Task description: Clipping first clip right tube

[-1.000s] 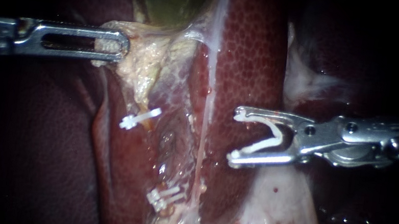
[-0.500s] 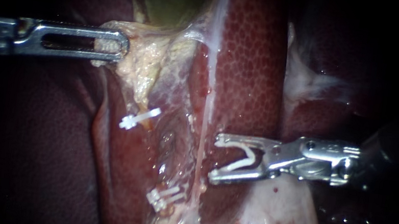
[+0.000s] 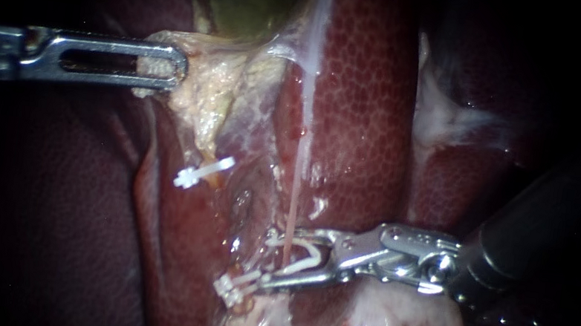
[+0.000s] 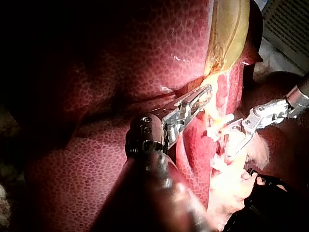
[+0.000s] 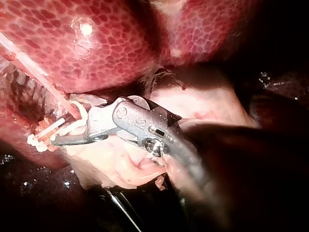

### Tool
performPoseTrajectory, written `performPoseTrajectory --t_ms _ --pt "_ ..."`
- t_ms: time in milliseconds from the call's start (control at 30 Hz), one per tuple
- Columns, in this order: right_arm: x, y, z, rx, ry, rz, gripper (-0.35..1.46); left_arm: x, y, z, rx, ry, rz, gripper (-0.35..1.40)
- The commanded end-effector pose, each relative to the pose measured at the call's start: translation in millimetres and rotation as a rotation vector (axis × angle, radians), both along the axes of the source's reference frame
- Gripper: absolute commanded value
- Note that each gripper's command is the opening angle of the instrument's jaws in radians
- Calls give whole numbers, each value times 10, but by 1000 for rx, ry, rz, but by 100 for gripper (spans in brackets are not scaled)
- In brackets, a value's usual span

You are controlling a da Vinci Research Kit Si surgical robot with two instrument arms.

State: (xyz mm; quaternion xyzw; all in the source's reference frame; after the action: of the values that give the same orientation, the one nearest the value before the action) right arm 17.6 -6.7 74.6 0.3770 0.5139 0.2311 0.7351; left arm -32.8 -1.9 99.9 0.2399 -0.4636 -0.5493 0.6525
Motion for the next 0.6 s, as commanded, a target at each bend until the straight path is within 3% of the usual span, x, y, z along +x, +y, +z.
performPoseTrajectory --t_ms 33,300,400,533,600 --pt "2 0 0 4 8 5 56 0 0 0 0 1 0 -35" --pt "2 0 1 35 10 10 47 -1 -1 0 0 1 -1 -35" --pt "-3 -1 2 74 12 -5 26 -1 -1 0 0 1 -1 -35" --pt "-9 0 1 131 11 -22 -21 -1 -1 0 0 1 -1 -35" --pt "-9 0 1 159 9 -31 -35 -1 -1 0 0 1 -1 -35"
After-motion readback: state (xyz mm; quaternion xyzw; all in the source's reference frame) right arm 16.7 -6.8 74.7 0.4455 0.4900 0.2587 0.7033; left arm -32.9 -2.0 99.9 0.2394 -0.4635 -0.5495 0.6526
